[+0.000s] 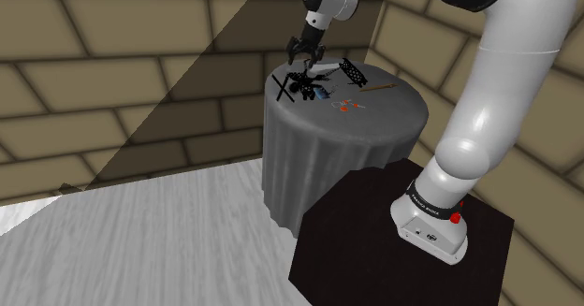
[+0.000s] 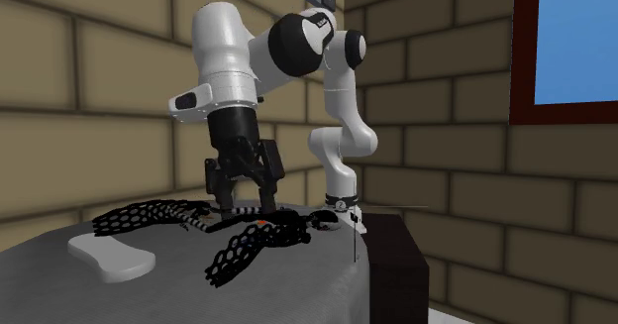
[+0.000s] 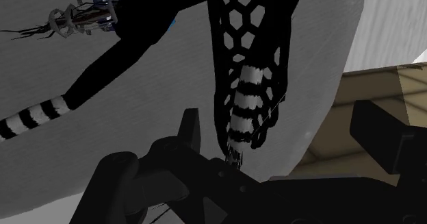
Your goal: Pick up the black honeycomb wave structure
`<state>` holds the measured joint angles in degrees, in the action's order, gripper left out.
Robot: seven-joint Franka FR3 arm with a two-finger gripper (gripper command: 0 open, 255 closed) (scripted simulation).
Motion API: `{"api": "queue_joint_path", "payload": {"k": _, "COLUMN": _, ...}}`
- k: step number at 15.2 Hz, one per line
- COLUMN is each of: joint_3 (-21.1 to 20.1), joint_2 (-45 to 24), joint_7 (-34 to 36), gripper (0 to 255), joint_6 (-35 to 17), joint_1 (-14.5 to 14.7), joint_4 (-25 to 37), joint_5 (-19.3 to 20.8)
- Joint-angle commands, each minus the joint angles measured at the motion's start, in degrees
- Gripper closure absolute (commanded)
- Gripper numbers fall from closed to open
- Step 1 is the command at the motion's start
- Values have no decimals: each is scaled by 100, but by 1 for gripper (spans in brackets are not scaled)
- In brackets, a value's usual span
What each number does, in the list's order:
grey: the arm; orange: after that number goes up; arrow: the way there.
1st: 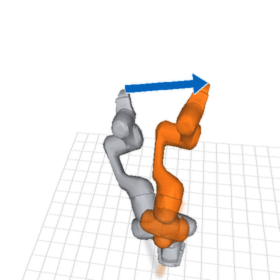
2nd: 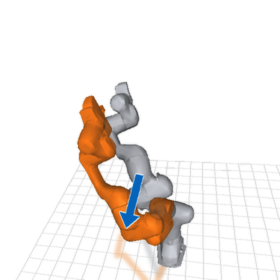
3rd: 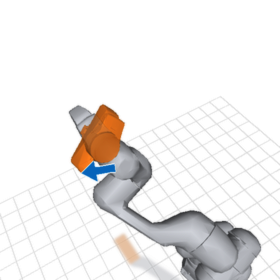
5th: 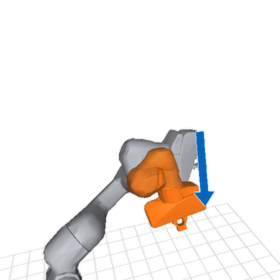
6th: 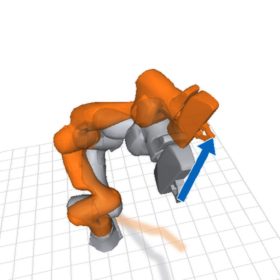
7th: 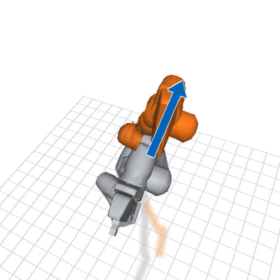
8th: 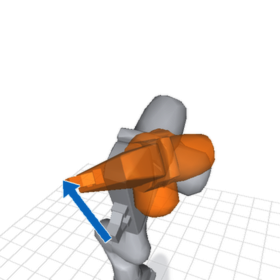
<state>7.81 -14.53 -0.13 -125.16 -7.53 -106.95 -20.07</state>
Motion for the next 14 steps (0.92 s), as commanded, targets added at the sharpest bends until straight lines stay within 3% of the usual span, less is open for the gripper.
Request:
{"api": "queue_joint_path", "payload": {"k": 1, "joint_3": -10, "joint_2": -93, "joint_7": -33, "gripper": 0, "joint_6": -108, "joint_1": -5, "joint_4": -18, "joint_5": -44}}
{"api": "queue_joint_path", "payload": {"k": 7, "joint_3": -39, "joint_2": -256, "joint_7": -152, "gripper": 0, "joint_6": -390, "joint_1": -15, "joint_4": -153, "joint_5": -140}}
{"api": "queue_joint_path", "payload": {"k": 8, "joint_3": -40, "joint_2": -258, "joint_7": -159, "gripper": 255, "joint_6": -400, "joint_1": -17, "joint_4": -162, "joint_5": -145}}
{"api": "queue_joint_path", "payload": {"k": 14, "joint_3": -39, "joint_2": -263, "joint_7": -163, "gripper": 255, "joint_6": -399, "joint_1": -20, "joint_4": -157, "joint_5": -145}}
